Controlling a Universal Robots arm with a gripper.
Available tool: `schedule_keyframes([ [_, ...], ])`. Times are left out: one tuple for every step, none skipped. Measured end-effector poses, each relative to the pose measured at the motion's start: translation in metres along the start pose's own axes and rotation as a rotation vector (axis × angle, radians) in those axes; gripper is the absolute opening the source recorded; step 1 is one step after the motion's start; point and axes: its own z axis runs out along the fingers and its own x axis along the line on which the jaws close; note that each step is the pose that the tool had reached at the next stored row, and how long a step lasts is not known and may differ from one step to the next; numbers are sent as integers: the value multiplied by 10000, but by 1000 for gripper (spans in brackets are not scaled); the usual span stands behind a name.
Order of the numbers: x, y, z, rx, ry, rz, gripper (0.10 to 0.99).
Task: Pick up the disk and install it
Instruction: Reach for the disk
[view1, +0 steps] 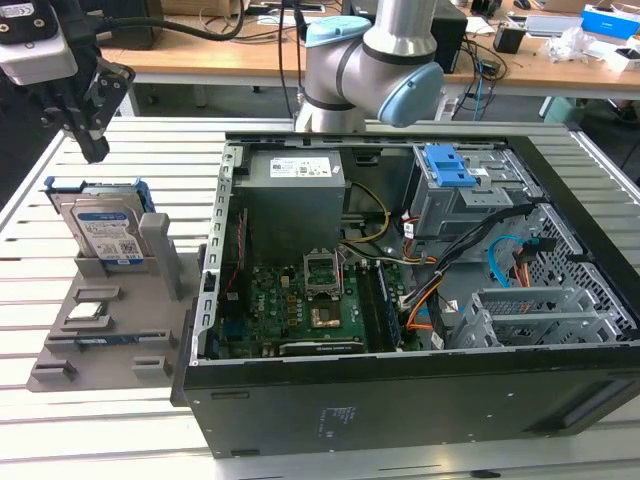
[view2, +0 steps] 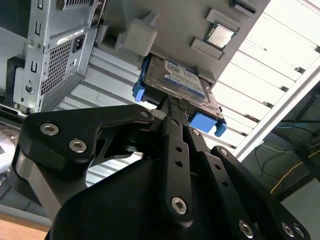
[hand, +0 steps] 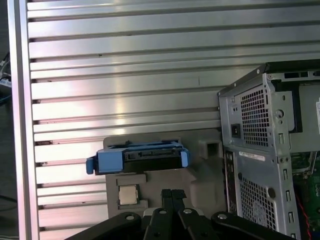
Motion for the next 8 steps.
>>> schedule_keyframes([
  [28, -2, -1, 0, 1, 0, 106],
  [60, -5, -2, 1, 1, -1, 106],
  [91, -7, -3, 0, 1, -1, 106],
  [129, -10, -4, 0, 1, -1, 106],
  [146, -11, -4, 1, 1, -1, 106],
  [165, -13, -5, 0, 1, -1, 106],
  [185, -14, -5, 0, 0, -1, 106],
  [205, -15, -6, 1, 0, 0, 106],
])
